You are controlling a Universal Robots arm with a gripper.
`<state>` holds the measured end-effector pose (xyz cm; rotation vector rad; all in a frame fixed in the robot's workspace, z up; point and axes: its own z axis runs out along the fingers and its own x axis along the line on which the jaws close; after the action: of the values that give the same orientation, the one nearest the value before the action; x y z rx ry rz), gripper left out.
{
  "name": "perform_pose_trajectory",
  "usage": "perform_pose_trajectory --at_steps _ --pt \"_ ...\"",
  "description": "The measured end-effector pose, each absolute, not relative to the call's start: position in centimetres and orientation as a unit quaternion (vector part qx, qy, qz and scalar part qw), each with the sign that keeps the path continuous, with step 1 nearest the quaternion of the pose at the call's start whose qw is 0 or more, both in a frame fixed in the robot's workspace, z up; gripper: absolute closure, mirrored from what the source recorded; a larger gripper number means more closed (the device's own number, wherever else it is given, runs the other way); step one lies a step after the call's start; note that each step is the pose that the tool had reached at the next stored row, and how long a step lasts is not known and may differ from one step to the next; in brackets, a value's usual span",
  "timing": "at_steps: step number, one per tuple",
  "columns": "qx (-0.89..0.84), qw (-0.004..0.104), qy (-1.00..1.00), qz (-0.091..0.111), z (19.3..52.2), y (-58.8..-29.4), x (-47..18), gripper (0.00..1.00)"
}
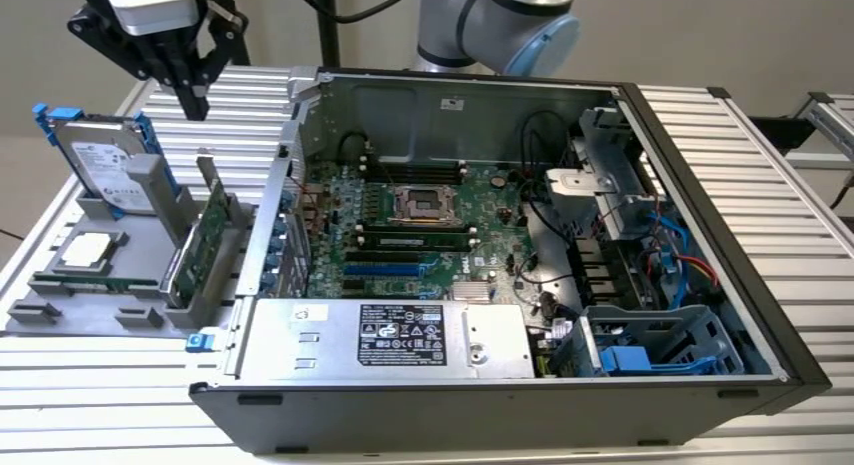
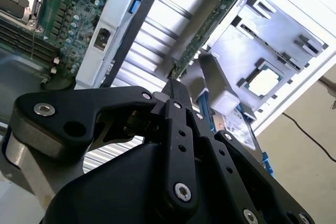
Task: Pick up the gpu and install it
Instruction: 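Pick up the gpu and move the gpu toward the slot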
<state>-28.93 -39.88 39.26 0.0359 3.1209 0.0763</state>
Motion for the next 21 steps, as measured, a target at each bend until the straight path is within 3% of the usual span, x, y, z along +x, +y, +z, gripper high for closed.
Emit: perform_pose_trajectory --at_steps 21 --pt "0.009 0.010 1.000 0.025 39.3 -39.9 -30.7 1.00"
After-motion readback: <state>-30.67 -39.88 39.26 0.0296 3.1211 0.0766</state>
